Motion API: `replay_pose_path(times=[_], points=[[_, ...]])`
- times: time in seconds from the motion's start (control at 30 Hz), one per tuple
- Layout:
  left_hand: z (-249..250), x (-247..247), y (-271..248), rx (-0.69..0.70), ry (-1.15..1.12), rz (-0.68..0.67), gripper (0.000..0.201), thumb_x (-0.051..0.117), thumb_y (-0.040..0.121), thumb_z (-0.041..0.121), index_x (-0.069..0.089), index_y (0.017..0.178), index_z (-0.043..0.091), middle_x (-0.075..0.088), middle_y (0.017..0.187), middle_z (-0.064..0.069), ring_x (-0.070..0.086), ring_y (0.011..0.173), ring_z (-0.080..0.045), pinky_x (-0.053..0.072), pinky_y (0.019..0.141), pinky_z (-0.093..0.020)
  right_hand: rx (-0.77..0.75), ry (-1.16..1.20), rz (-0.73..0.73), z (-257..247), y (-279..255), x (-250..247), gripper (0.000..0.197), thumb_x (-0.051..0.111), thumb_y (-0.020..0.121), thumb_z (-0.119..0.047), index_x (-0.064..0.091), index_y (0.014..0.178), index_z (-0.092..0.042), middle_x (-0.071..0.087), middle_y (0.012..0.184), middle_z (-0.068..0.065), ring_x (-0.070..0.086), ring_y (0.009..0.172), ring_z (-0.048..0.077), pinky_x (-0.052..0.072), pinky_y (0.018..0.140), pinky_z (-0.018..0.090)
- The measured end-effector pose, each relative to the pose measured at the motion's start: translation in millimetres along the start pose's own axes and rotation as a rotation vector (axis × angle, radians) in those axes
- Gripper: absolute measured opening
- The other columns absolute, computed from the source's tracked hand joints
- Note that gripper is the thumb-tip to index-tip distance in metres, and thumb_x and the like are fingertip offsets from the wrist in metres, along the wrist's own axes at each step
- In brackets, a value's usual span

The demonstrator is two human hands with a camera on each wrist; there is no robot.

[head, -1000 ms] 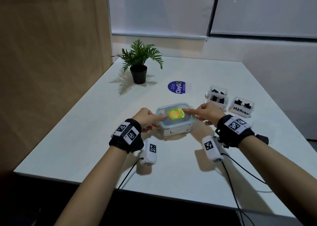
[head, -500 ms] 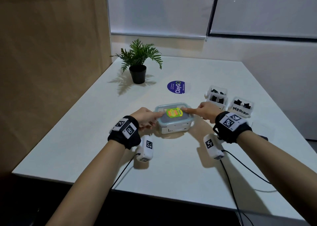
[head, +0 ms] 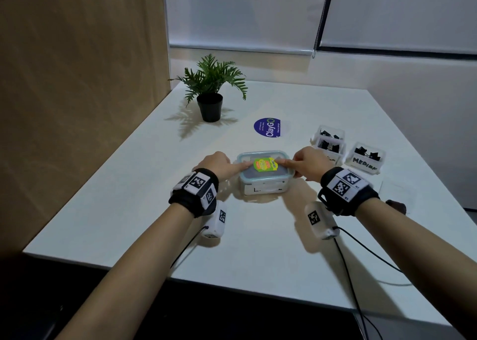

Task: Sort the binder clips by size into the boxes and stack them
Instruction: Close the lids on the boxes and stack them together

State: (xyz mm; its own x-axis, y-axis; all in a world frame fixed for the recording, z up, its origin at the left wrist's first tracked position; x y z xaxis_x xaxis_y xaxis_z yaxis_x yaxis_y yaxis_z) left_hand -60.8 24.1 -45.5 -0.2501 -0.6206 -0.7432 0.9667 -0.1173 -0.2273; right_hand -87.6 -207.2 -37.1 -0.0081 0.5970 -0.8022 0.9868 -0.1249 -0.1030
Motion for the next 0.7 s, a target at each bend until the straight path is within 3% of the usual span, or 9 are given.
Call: replay_pose_path(times=[0.07,0.13,0.23,0.37,0.47,0.57,0.7], points=[[2.2,4.0,1.4,0.017,-0.03,-0.088,0.058,0.053,0.081,0.069,0.045,0.058,0.016,0.048,0.06,0.0,0.046,0.057,-0.02,0.035,0.057,-0.025,-0.006,-0.013,-0.024,-0.9,-0.4,0.3,0.056,0.06,0.082,-0.061,0.055,0.055,-0.012,0.062,0.058,0.0,0.057,0.059,0.021,0.047,0.06,0.028],[5.0,6.1,1.5,0.025,-0.074,-0.159,0.053,0.048,0.09,0.06,0.053,0.071,0.01,0.05,0.064,-0.001,0.044,0.055,-0.015,0.033,0.05,-0.023,-0.003,0.009,-0.05,-1.1,0.5,0.6,0.056,0.06,0.084,-0.058,0.053,0.054,-0.012,0.061,0.056,0.0,0.059,0.06,0.02,0.048,0.06,0.028],[6.3,5.5,4.4,0.009,-0.078,-0.239,0.052,0.044,0.092,0.058,0.056,0.089,0.008,0.049,0.066,-0.001,0.04,0.053,-0.012,0.029,0.047,-0.02,0.006,0.022,-0.065,-0.6,3.0,0.2,0.057,0.059,0.085,-0.056,0.049,0.05,-0.012,0.057,0.051,0.001,0.054,0.051,0.015,0.043,0.057,0.025],[4.2,3.5,12.0,-0.018,-0.136,-0.323,0.049,0.045,0.093,0.055,0.053,0.088,0.007,0.039,0.055,0.001,0.028,0.041,-0.011,0.021,0.042,-0.015,0.048,0.229,-0.091,3.3,8.0,5.3,0.052,0.065,0.084,-0.049,0.046,0.055,-0.011,0.051,0.05,0.003,0.042,0.049,0.017,0.036,0.052,0.025],[11.0,0.3,10.4,-0.015,-0.107,-0.324,0.047,0.04,0.096,0.053,0.052,0.091,0.008,0.036,0.056,0.001,0.028,0.045,-0.012,0.02,0.043,-0.017,0.067,0.297,-0.092,3.5,7.6,7.7,0.046,0.064,0.085,-0.048,0.05,0.064,-0.01,0.055,0.057,0.005,0.047,0.052,0.016,0.04,0.051,0.023],[21.2,-3.8,11.1,0.013,-0.005,-0.272,0.047,0.035,0.098,0.052,0.05,0.084,0.01,0.038,0.06,-0.003,0.032,0.049,-0.014,0.024,0.041,-0.02,0.074,0.138,-0.086,-1.6,4.3,7.3,0.047,0.058,0.089,-0.05,0.057,0.068,-0.008,0.064,0.064,0.004,0.06,0.06,0.014,0.049,0.054,0.022],[22.8,-1.1,12.6,0.012,-0.007,-0.245,0.047,0.036,0.099,0.049,0.049,0.08,0.008,0.039,0.061,-0.003,0.033,0.049,-0.014,0.026,0.038,-0.019,0.099,0.089,-0.035,-9.8,6.2,2.9,0.044,0.059,0.091,-0.046,0.061,0.074,-0.005,0.062,0.063,0.003,0.062,0.061,0.015,0.05,0.051,0.024]])
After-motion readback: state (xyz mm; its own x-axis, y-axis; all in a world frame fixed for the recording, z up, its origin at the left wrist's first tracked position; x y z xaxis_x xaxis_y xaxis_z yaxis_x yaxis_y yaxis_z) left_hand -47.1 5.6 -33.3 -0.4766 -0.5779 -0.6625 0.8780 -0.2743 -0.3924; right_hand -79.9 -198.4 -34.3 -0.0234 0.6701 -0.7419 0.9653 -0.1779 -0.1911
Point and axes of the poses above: each hand's wrist, its own y-axis towards the middle knuckle, its own x-axis out of the palm, z = x × y, the point moved 1 cm from there along y, towards the middle knuckle
